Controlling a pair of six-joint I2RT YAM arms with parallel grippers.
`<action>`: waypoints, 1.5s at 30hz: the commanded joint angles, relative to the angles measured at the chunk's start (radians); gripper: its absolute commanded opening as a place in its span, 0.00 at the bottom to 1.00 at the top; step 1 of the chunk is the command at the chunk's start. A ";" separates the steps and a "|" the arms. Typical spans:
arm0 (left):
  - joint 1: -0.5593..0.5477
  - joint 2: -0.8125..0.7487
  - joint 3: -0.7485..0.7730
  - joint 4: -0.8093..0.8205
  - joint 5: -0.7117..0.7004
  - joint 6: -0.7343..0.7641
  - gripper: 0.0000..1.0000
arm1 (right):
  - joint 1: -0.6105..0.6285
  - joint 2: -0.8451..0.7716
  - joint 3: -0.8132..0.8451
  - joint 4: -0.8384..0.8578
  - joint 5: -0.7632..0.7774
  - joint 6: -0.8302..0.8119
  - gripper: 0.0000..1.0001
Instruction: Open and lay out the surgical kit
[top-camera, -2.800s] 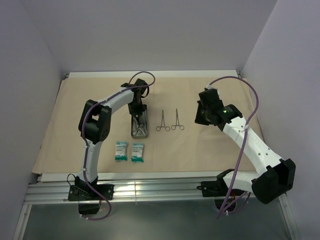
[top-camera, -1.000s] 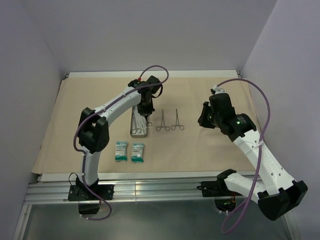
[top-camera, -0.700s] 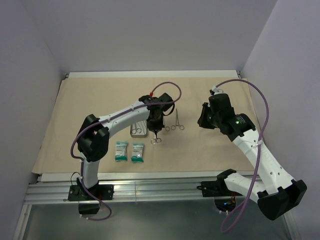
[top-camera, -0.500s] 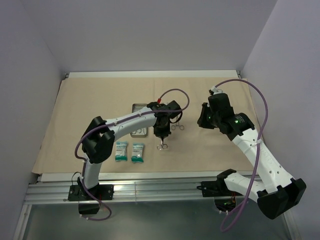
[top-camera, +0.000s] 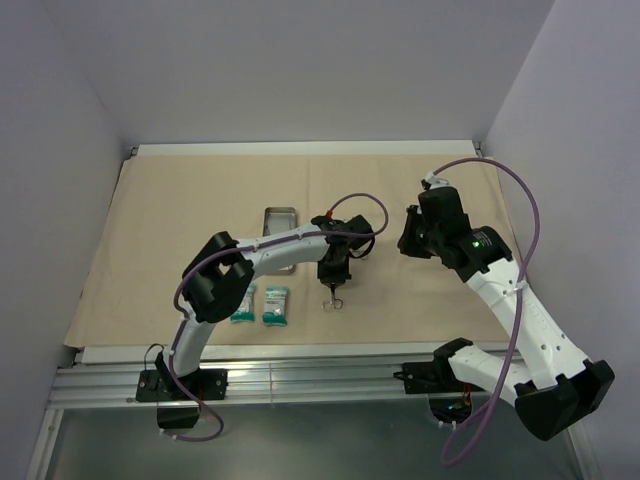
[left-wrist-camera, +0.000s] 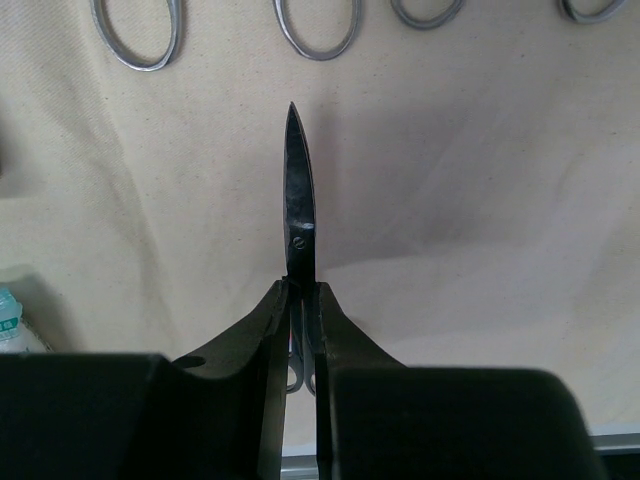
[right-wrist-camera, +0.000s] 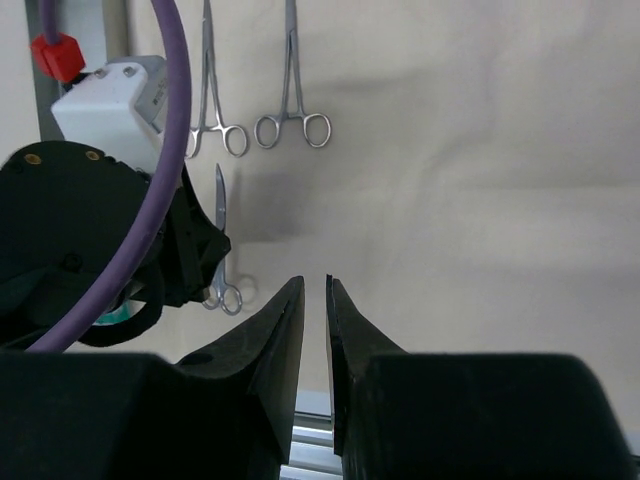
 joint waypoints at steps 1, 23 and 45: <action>-0.003 0.017 0.021 0.023 0.011 -0.027 0.00 | -0.012 -0.051 0.070 -0.015 0.033 0.008 0.22; -0.033 -0.018 -0.065 0.015 0.000 -0.079 0.11 | -0.013 -0.091 0.057 -0.015 0.032 0.031 0.23; -0.023 -0.025 0.218 -0.178 -0.085 -0.024 0.31 | -0.012 -0.066 0.060 -0.003 0.023 0.027 0.24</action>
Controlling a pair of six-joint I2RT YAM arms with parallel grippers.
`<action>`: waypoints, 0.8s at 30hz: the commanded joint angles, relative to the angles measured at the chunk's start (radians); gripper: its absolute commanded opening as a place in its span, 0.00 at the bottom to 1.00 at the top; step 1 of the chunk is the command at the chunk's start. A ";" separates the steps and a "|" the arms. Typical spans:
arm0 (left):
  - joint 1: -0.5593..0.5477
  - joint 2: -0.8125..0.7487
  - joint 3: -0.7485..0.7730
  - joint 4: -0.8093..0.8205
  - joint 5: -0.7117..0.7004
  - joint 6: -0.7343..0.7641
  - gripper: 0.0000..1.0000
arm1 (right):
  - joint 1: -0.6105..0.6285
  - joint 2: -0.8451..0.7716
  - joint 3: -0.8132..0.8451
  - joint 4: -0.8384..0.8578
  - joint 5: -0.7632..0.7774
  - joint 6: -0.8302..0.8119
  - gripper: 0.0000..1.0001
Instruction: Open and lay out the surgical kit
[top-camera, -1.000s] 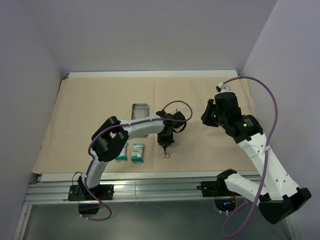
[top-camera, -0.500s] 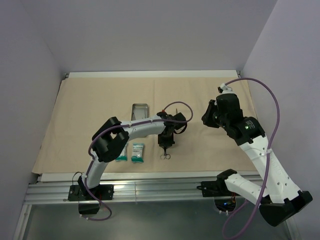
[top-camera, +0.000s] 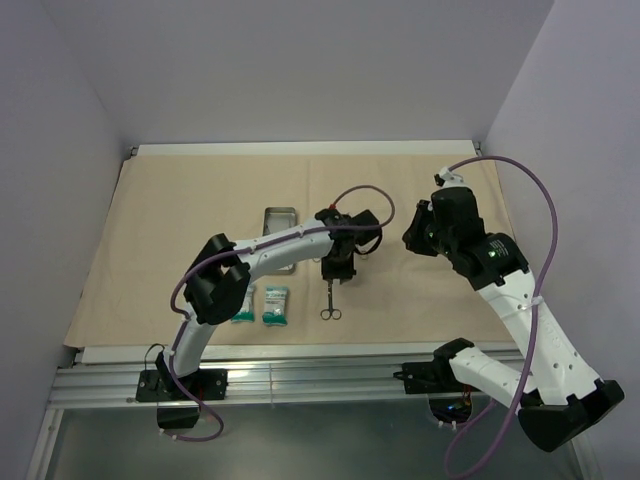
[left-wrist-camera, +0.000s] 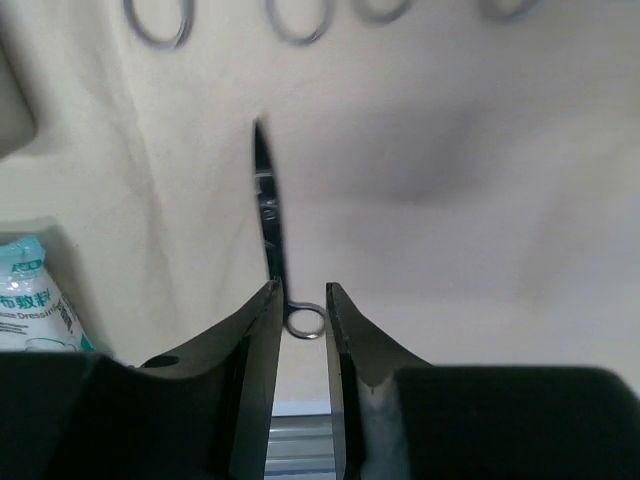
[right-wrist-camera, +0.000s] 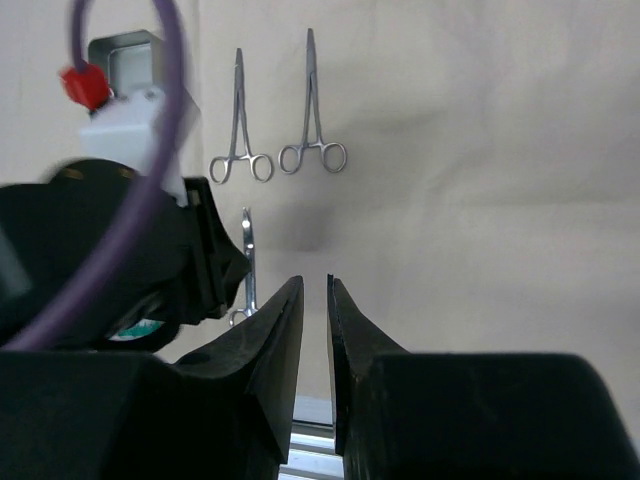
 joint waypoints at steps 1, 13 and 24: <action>0.012 -0.032 0.202 -0.092 -0.062 0.064 0.31 | -0.007 0.009 0.011 0.017 0.003 0.004 0.24; 0.397 -0.138 0.146 0.021 -0.011 0.300 0.32 | -0.007 0.040 0.044 0.013 0.007 0.041 0.24; 0.511 -0.009 0.094 0.090 0.044 0.324 0.28 | -0.009 0.077 0.120 -0.044 0.070 0.031 0.24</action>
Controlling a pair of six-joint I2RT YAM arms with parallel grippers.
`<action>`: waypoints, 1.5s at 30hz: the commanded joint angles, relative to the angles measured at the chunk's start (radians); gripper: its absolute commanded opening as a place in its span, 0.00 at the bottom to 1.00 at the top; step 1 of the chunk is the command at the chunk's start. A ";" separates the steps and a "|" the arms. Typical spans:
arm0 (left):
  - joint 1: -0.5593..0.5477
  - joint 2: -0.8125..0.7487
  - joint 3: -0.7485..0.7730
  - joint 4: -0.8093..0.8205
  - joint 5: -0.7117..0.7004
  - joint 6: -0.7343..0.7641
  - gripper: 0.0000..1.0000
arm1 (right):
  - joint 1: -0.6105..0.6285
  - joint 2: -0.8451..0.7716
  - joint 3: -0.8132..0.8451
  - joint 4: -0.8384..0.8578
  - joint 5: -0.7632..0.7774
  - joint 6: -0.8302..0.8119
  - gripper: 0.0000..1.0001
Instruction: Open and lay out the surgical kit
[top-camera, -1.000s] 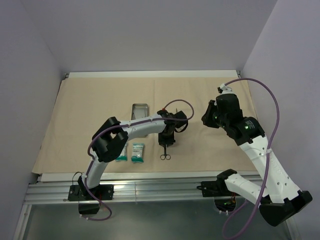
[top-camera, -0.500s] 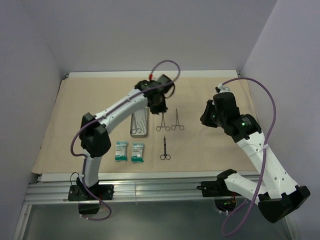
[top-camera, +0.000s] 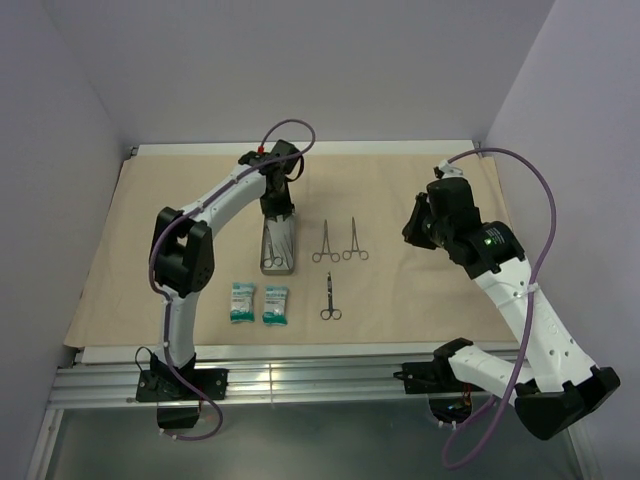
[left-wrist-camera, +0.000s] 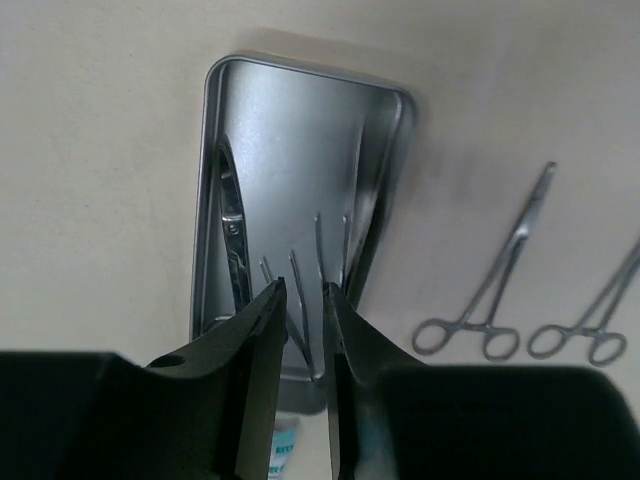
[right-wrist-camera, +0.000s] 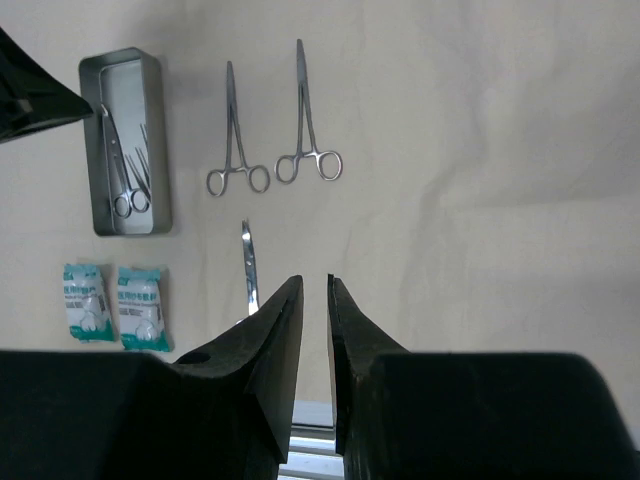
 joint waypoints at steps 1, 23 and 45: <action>0.025 0.024 -0.033 0.053 0.051 0.020 0.28 | -0.007 0.014 0.064 -0.021 0.046 0.001 0.24; 0.025 0.020 -0.230 0.135 0.115 -0.034 0.22 | -0.008 0.037 0.050 -0.010 0.029 0.015 0.24; 0.015 0.037 -0.225 0.132 0.105 -0.027 0.00 | -0.007 0.011 0.050 -0.024 0.026 0.027 0.24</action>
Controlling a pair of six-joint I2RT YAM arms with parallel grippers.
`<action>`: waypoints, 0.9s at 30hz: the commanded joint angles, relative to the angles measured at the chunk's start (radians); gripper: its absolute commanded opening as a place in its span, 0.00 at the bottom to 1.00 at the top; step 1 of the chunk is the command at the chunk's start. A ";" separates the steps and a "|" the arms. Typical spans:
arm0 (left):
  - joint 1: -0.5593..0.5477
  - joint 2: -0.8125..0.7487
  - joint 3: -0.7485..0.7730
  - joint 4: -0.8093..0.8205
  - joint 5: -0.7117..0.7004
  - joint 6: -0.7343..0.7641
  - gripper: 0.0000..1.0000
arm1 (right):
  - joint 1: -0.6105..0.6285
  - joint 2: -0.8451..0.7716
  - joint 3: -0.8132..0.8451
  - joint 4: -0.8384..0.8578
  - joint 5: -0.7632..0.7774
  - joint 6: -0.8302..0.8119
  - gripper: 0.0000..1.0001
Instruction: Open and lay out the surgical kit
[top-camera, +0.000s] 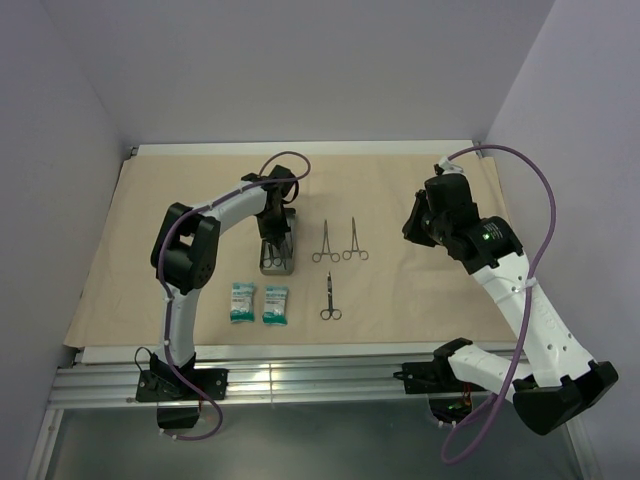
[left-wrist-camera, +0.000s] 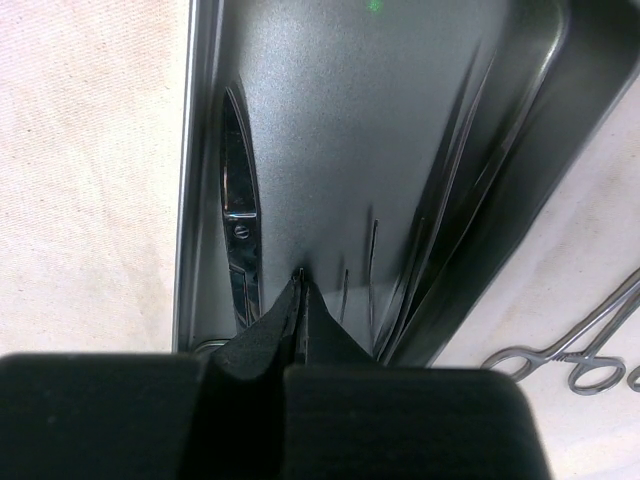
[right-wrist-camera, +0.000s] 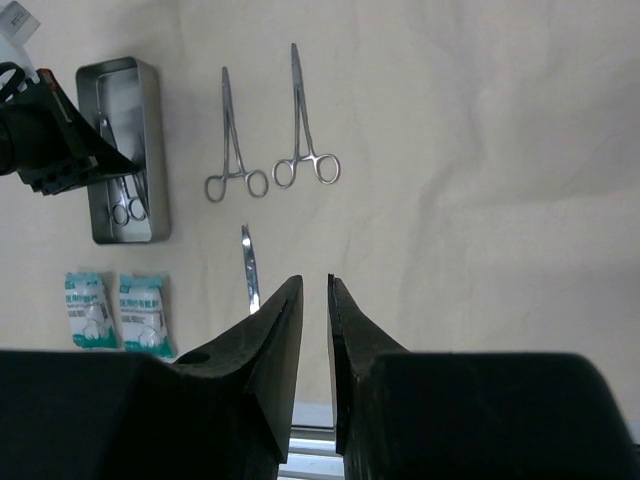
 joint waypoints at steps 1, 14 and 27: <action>-0.006 -0.015 0.016 -0.004 -0.004 -0.005 0.00 | -0.008 -0.024 0.012 -0.005 0.007 0.010 0.24; -0.006 -0.098 0.068 -0.050 -0.047 0.003 0.00 | -0.007 -0.030 -0.014 0.004 -0.018 0.022 0.24; -0.014 -0.187 0.183 -0.097 0.025 0.003 0.00 | -0.002 0.024 -0.070 0.140 -0.219 0.018 0.36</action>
